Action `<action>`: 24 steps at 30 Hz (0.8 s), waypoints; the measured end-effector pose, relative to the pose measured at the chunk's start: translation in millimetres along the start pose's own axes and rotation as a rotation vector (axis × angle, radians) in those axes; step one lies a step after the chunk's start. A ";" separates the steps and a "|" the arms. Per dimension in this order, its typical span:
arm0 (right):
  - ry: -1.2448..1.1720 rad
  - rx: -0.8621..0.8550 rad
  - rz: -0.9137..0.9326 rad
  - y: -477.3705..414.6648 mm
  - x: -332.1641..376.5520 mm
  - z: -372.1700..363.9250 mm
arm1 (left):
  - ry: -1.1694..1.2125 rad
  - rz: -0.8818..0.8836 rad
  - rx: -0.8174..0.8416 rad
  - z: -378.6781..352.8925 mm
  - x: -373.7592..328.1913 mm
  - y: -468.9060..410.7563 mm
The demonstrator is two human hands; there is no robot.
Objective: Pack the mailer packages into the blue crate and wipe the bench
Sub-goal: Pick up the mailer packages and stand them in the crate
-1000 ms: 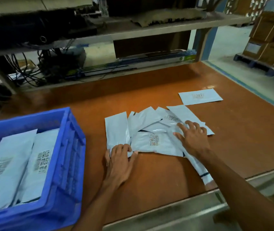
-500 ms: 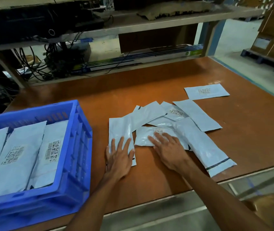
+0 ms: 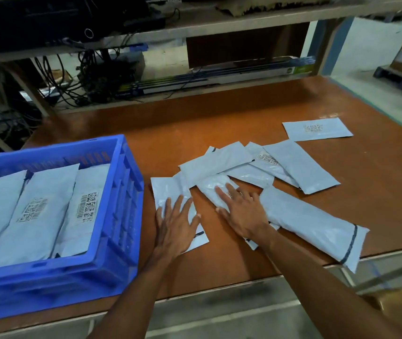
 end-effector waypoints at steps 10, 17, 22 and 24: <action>-0.088 0.034 -0.051 -14.3 14.4 -6.3 | 0.023 0.105 0.066 -3.8 -3.4 8.5; -0.110 0.099 -0.005 -4.2 35.3 -9.0 | 0.041 0.070 -0.038 -2.7 -3.9 5.9; -0.151 -0.167 0.080 2.8 -2.0 51.4 | 0.016 0.070 -0.065 -6.9 0.6 5.6; -0.145 -0.193 0.068 31.9 -30.6 65.6 | 0.011 0.082 -0.073 -6.8 0.6 6.1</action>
Point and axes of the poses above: each hand's wrist, its own y-axis away from the middle knuckle, its own z-axis out of the back of the hand, x = y × z, the point moved 9 cm from there along -y, towards the middle knuckle, and after that the axes turned 11 degrees about -y, right-handed, at the moved point
